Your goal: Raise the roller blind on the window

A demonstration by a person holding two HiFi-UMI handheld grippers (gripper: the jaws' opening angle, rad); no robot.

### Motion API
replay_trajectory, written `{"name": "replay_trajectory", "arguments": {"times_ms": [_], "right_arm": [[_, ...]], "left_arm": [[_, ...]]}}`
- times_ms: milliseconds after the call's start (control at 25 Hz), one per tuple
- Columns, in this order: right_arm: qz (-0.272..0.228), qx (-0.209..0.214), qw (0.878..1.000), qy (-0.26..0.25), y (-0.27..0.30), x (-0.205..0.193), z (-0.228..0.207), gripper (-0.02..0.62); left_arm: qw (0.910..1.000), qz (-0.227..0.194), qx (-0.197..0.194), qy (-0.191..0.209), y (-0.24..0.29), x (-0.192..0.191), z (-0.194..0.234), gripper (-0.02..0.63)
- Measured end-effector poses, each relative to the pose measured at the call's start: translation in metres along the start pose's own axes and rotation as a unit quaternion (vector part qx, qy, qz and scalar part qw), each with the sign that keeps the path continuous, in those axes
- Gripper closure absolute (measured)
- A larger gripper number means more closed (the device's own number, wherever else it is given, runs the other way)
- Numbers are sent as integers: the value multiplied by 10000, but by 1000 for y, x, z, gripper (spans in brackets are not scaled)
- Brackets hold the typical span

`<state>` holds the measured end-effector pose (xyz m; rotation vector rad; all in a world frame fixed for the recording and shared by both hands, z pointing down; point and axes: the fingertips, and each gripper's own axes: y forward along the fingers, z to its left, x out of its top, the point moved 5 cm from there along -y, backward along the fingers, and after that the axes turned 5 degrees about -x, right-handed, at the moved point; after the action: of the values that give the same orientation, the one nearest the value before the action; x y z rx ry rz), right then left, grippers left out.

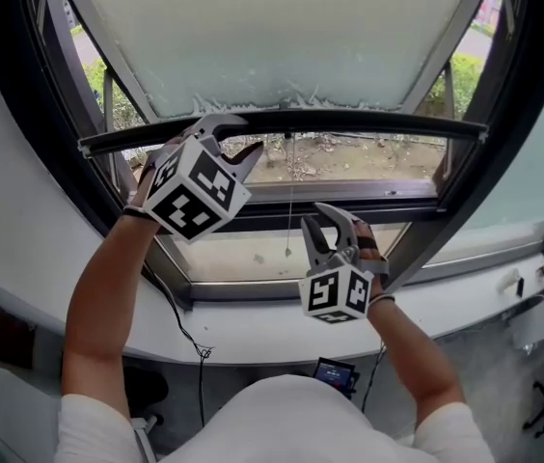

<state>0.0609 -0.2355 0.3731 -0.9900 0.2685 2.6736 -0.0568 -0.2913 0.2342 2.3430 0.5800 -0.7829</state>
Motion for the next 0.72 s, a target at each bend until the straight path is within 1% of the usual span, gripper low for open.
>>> {"name": "replay_trajectory", "arguments": {"times_ms": [160,360,520,720], "right_arm": [[113,187,9996,182,3,-11,11,497],[178,330,9991,198,3,-15,19,497],[186,407,9988,218,5,-14,23,497],[206,487,9984,198,5,-15,26,496]], "left_arm": [[9999,-84,60,11,-2,6,5,489],[9994,-242,232,22,-12,21,20,489],[9989,-157,345,281,-17,30,28,489],[9989,-273,349,141,-22,36,36,489]]}}
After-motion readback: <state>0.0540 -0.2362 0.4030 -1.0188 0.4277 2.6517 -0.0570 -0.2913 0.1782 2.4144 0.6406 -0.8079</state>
